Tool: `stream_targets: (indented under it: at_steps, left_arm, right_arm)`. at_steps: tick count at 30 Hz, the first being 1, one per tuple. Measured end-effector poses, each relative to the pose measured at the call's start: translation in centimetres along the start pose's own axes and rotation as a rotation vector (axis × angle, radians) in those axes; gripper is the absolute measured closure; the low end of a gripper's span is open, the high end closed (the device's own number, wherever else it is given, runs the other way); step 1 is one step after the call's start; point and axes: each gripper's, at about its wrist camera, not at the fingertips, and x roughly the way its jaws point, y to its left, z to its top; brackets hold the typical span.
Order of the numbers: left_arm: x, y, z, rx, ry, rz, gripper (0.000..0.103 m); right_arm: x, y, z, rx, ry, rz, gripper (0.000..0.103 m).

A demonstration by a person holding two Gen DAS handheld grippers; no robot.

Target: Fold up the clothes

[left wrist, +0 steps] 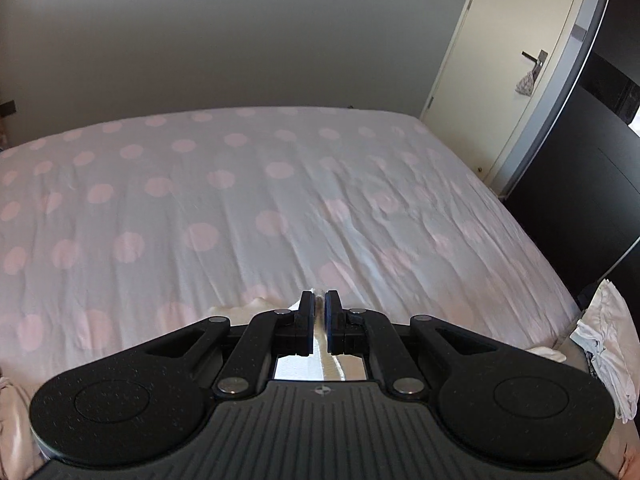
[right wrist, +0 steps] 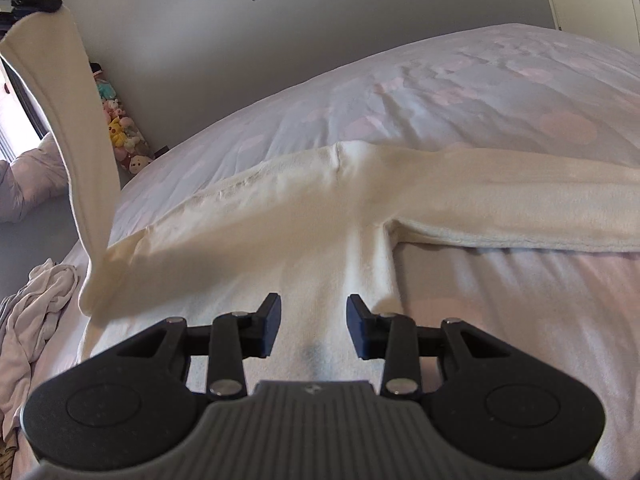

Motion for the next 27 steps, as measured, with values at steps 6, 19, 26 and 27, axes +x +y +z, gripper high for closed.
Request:
stream_targets:
  at_steps: [6, 19, 26, 27]
  left_arm:
    - [9.9, -0.6, -2.2, -0.008, 0.114, -0.03, 0.099]
    - [19.9, 1.0, -5.7, -0.063, 0.213, -0.085, 0.086]
    - [16.0, 2.8, -7.4, -0.003, 0.209, -0.07, 0.073]
    - [14.9, 3.5, -7.6, 0.012, 0.203, -0.051, 0.073]
  right_arm:
    - [1.2, -0.8, 0.1, 0.041, 0.032, 0.007, 0.063]
    - [2.6, -1.1, -0.1, 0.012, 0.026, 0.016, 0.063]
    - [2.4, -1.0, 0.0, -0.004, 0.017, 0.017, 0.062]
    - [2.4, -0.9, 0.0, -0.009, 0.016, 0.015, 0.062]
